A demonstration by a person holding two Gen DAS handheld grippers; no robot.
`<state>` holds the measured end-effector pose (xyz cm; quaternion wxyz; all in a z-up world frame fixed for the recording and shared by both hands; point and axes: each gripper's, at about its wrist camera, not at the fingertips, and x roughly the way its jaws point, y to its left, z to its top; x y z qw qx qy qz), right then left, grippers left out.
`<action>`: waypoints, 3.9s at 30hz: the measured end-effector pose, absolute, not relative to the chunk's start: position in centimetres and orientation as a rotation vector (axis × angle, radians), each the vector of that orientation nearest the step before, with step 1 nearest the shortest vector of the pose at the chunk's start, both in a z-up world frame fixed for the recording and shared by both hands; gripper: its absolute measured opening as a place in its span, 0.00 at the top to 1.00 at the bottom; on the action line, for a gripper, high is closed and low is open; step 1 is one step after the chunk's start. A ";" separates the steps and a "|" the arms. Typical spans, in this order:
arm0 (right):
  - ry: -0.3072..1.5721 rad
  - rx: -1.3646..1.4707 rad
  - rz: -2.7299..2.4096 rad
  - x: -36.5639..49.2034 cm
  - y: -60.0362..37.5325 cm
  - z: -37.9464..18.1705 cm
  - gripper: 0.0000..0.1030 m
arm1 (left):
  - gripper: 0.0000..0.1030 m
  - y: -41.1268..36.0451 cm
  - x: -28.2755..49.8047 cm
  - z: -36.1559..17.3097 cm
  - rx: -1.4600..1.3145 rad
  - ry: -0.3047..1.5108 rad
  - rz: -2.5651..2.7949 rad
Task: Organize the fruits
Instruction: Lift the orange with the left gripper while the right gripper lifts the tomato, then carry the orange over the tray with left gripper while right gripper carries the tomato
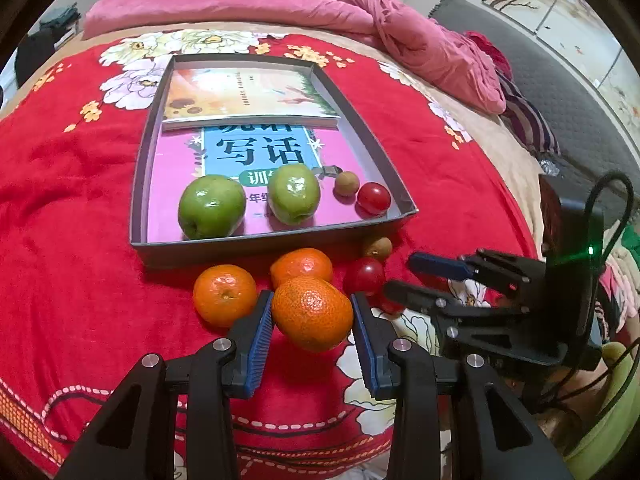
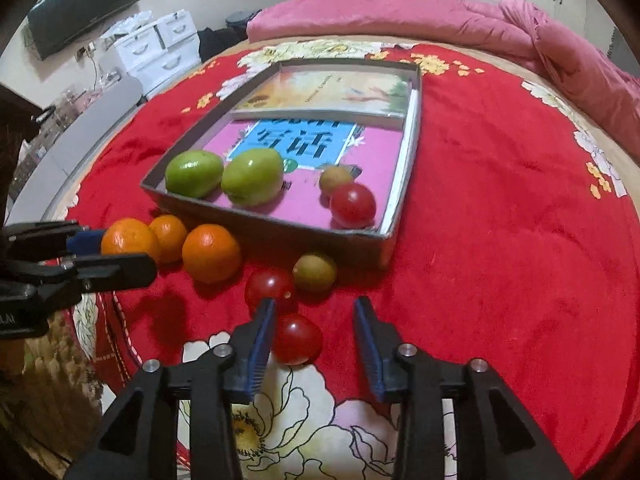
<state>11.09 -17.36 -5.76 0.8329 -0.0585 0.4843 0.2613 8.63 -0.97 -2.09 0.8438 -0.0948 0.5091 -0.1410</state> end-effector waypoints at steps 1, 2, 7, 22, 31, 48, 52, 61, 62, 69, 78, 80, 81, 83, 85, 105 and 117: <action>1.033 -0.123 0.557 11.0 -17.3 -5.8 0.59 | 0.62 -0.9 8.6 -2.1 -0.202 1.074 -0.297; 1.031 -0.126 0.563 10.8 -17.3 -5.8 0.59 | 0.62 -0.8 8.7 -2.1 -0.204 1.073 -0.295; 1.040 -0.156 0.594 10.2 -16.6 -6.1 0.59 | 0.62 -0.5 8.7 -2.2 -0.211 1.076 -0.289; 0.987 -0.145 0.660 9.2 -16.1 -4.8 0.72 | 0.62 0.2 8.8 -1.0 -0.220 1.041 -0.272; 0.828 -0.052 0.686 9.5 -16.9 -1.5 0.72 | 0.62 2.1 9.3 0.4 -0.238 0.992 -0.221; 0.769 -0.028 0.645 10.4 -17.1 -0.9 0.72 | 0.62 5.6 10.7 1.3 -0.263 0.931 -0.118; 0.767 -0.023 0.623 10.8 -17.3 -1.0 0.72 | 0.62 4.7 11.3 1.4 -0.259 0.928 -0.134; 0.759 -0.021 0.592 11.4 -17.6 -1.2 0.72 | 0.62 2.9 13.2 1.2 -0.232 0.920 -0.146; 0.757 -0.022 0.591 11.4 -17.5 -1.2 0.72 | 0.62 2.8 13.5 1.2 -0.223 0.917 -0.141; 0.751 -0.032 0.579 11.6 -17.3 -1.3 0.72 | 0.62 3.0 15.5 0.7 -0.200 0.926 -0.119; 0.732 -0.056 0.572 12.0 -16.7 -1.4 0.72 | 0.62 4.3 17.4 -0.1 -0.204 0.946 -0.057; 0.730 -0.057 0.574 12.2 -16.6 -1.4 0.72 | 0.62 4.5 17.6 -0.3 -0.210 0.950 -0.055; 0.729 -0.059 0.577 12.2 -16.5 -1.4 0.72 | 0.62 4.5 17.7 -0.4 -0.205 0.953 -0.052; 0.730 -0.065 0.584 12.3 -16.3 -1.5 0.72 | 0.62 4.5 17.9 -0.6 -0.197 0.959 -0.047; 0.729 -0.074 0.589 12.4 -16.0 -1.6 0.72 | 0.62 4.5 18.2 -1.0 -0.197 0.969 -0.045; 0.752 -0.082 0.599 13.4 -15.0 -2.6 0.72 | 0.62 3.5 19.4 -3.5 -0.165 1.032 -0.049; 0.765 -0.084 0.587 13.6 -15.0 -3.0 0.72 | 0.62 3.6 19.4 -4.0 -0.164 1.038 -0.041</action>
